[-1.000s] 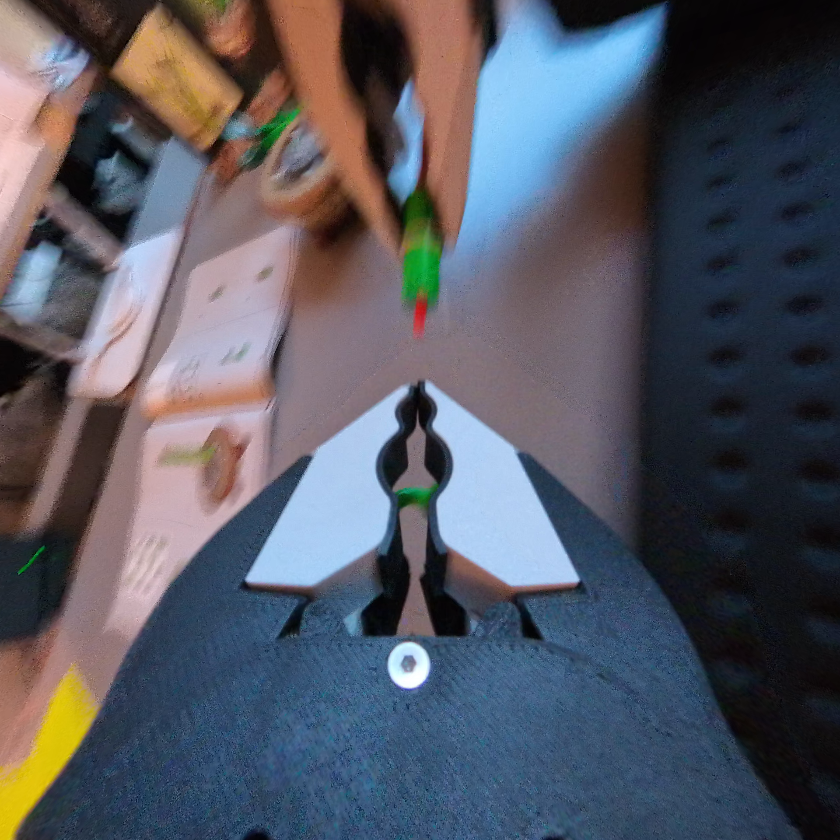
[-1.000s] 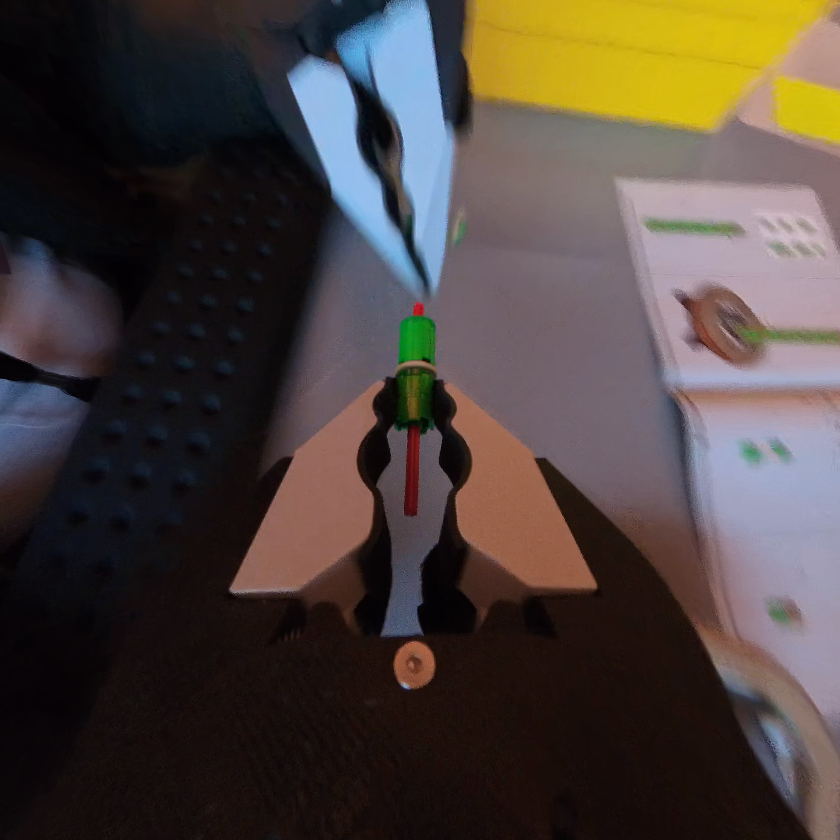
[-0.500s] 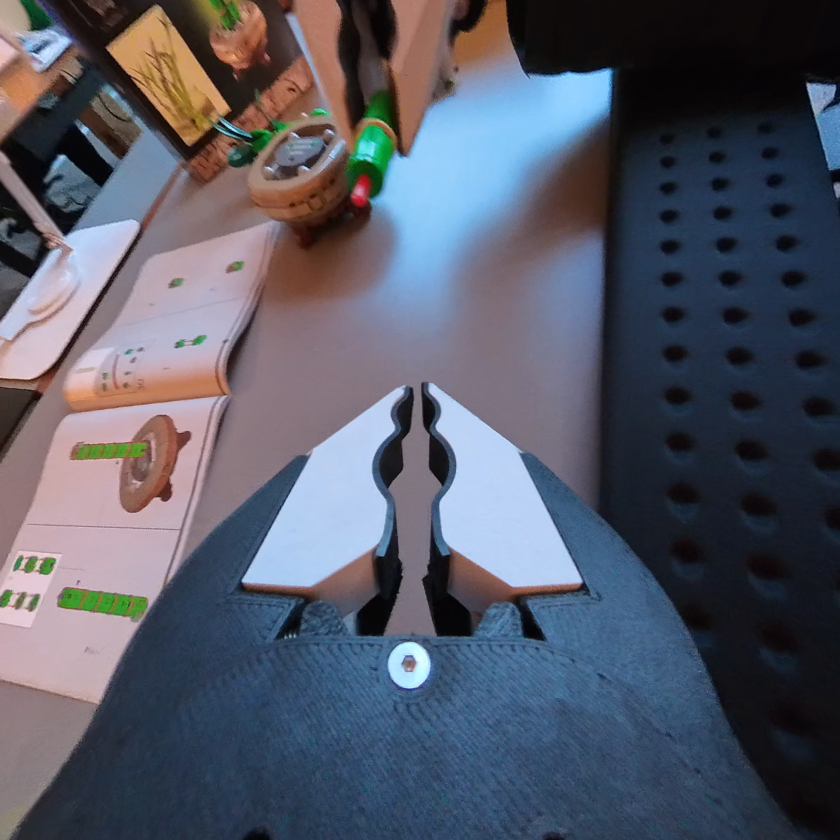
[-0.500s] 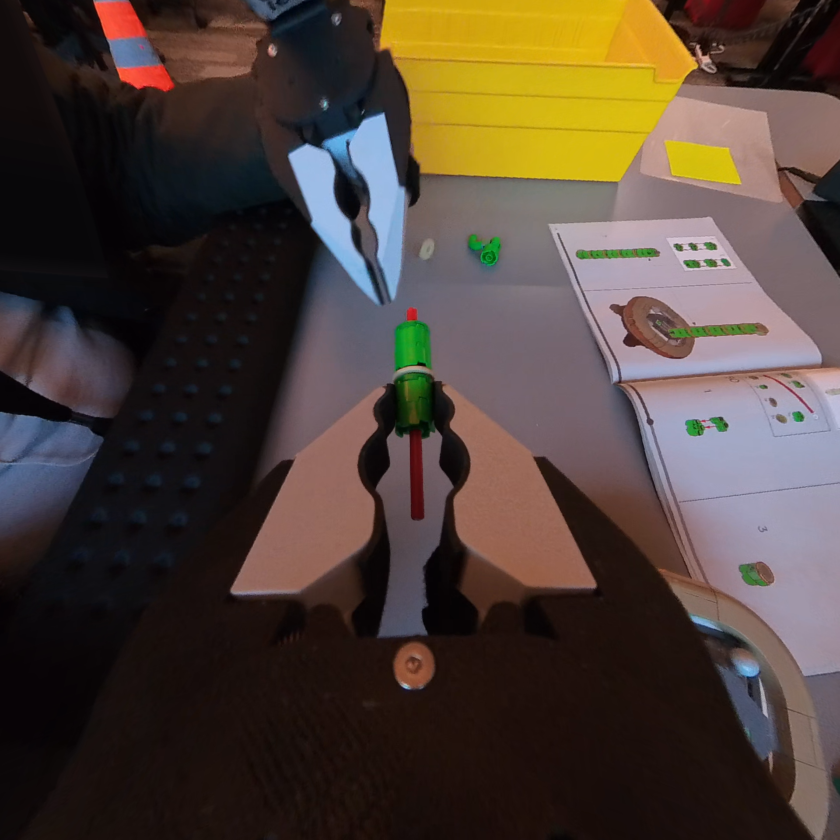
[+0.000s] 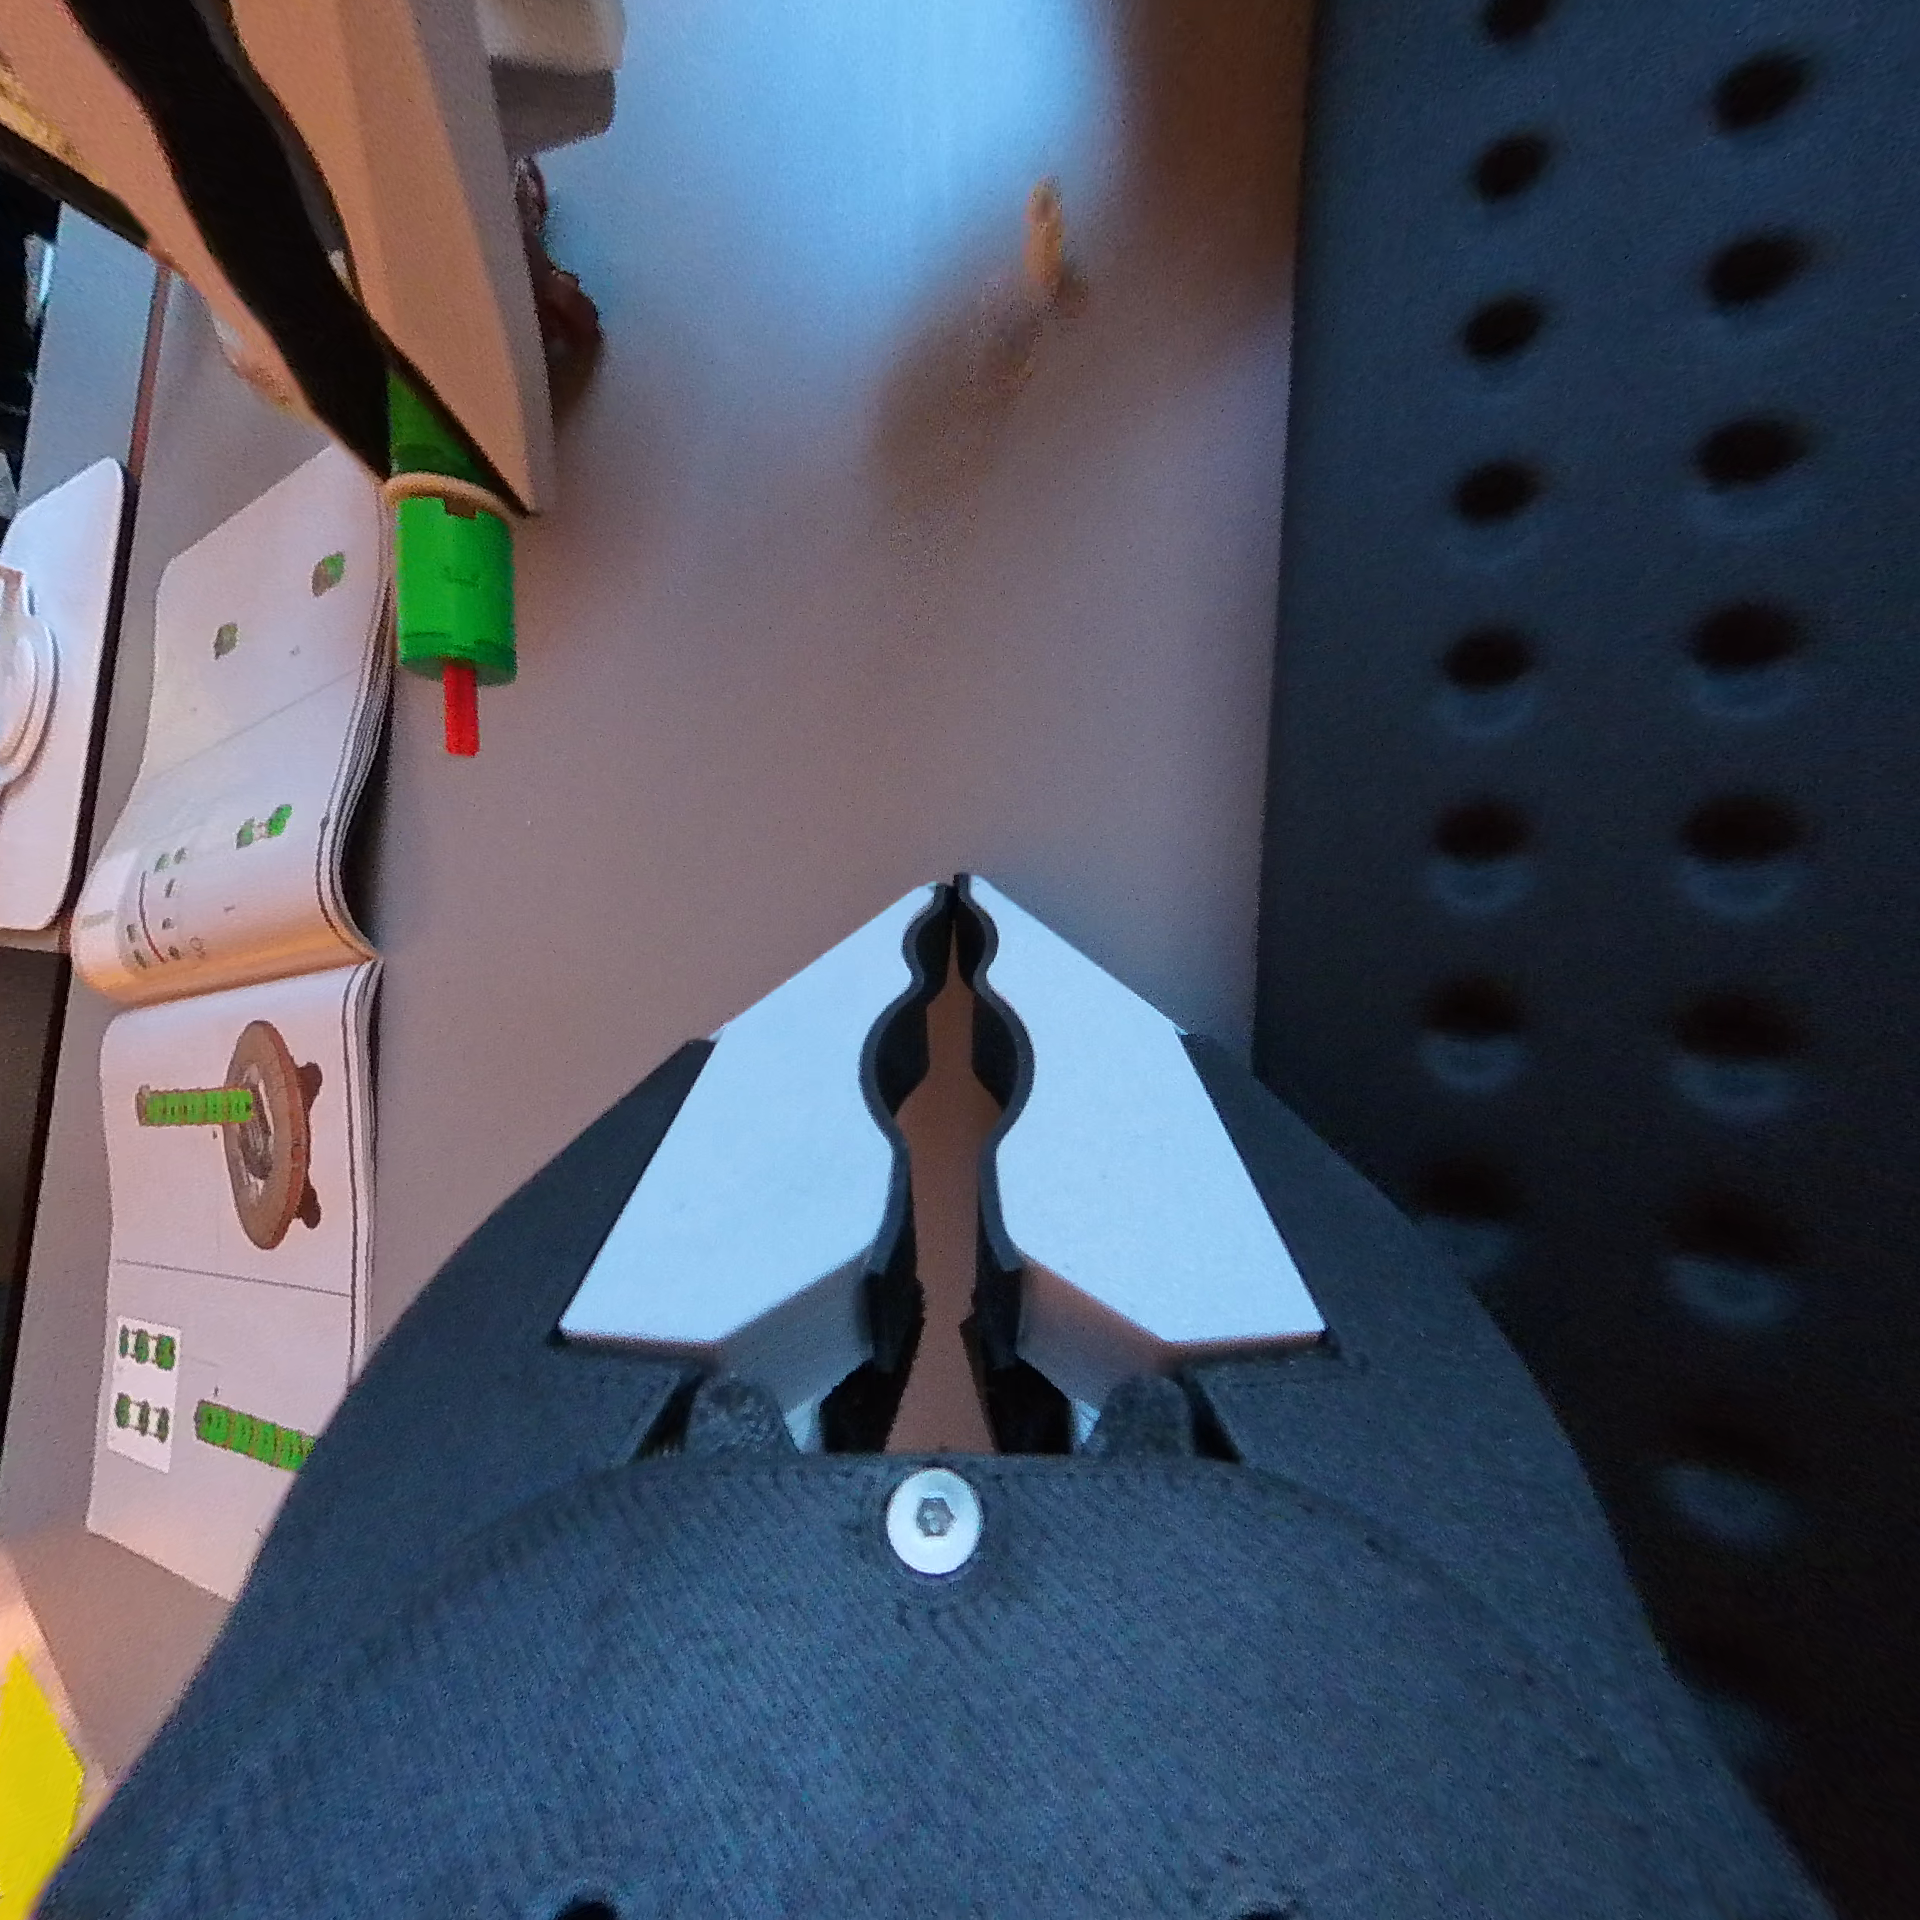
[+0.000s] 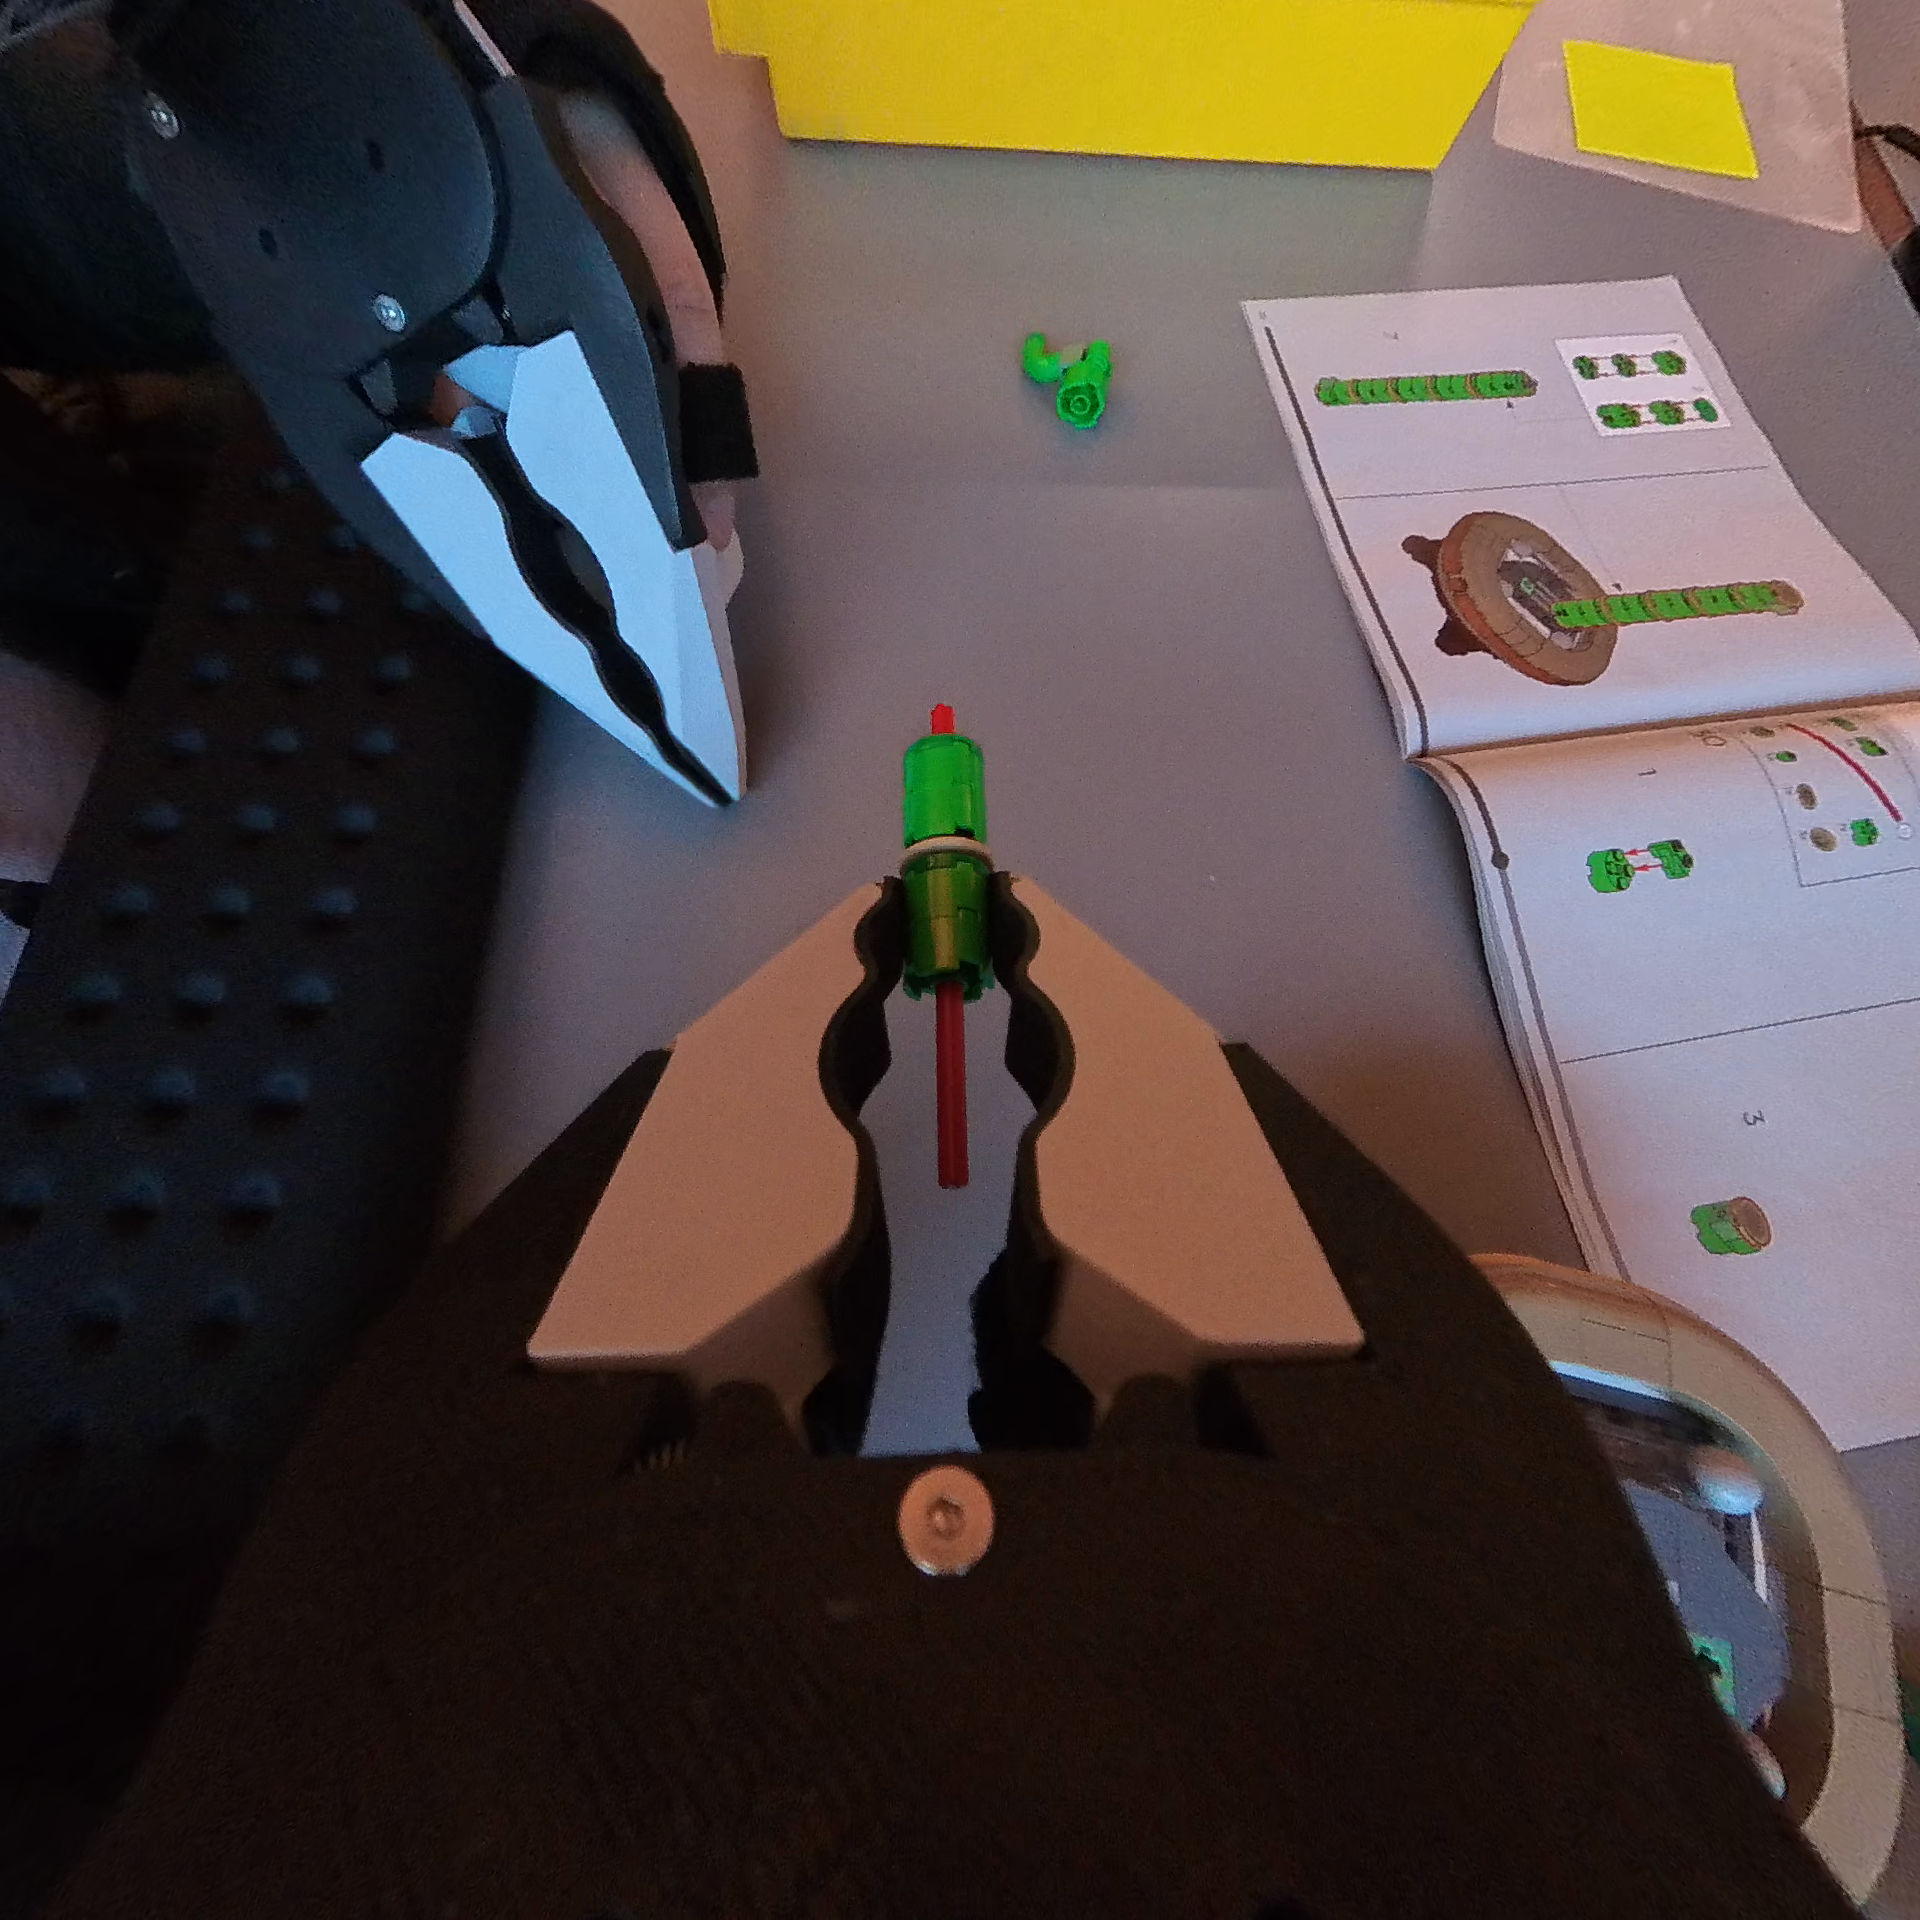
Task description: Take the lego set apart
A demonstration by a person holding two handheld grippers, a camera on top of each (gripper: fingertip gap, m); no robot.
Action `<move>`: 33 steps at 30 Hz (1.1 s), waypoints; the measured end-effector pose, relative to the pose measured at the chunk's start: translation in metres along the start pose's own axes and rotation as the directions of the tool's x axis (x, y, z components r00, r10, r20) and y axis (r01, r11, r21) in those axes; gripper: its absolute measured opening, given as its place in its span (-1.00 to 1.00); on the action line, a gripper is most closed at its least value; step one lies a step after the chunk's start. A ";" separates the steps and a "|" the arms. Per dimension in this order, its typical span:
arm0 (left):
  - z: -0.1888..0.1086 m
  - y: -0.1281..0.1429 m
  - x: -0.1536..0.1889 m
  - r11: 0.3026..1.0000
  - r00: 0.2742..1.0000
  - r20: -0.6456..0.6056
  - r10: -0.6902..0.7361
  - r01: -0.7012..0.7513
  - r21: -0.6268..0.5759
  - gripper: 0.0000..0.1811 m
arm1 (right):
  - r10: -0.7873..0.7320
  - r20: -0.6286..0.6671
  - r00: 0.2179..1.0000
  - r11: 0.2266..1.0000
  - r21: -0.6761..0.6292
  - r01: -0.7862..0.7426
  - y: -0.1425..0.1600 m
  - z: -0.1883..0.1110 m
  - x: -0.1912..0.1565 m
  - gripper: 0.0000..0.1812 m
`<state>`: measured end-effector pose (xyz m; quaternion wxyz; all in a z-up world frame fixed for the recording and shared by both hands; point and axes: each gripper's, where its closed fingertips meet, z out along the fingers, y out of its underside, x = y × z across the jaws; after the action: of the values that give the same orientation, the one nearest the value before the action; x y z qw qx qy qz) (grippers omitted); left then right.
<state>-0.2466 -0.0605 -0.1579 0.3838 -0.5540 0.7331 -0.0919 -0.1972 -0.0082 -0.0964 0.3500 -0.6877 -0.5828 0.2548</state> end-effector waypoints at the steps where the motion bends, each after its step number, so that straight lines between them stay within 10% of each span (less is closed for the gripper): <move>1: -0.001 0.002 -0.001 1.000 1.000 -0.003 -0.017 0.017 -0.003 -1.00 | 0.004 -0.007 1.000 1.000 0.003 -0.004 0.000 0.000 0.002 -0.83; 15: -0.001 0.006 -0.005 0.998 0.998 -0.020 -0.067 0.067 -0.002 -1.00 | 0.022 -0.132 0.991 0.987 0.163 0.000 -0.023 -0.040 0.021 -0.84; 24: -0.004 0.004 -0.007 0.991 0.991 -0.046 -0.128 0.130 0.035 -1.00 | 0.100 -0.278 0.955 0.943 0.334 -0.002 -0.060 -0.144 0.019 -0.84; 33: -0.007 0.003 -0.010 0.982 0.982 -0.067 -0.175 0.179 0.056 -1.00 | 0.167 -0.009 0.986 0.960 -0.224 -0.165 0.049 -0.049 -0.012 -0.83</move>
<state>-0.2529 -0.0527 -0.1506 0.3684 -0.6018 0.6891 -0.1653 -0.1318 -0.0322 -0.1052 0.2446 -0.7679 -0.5500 0.2193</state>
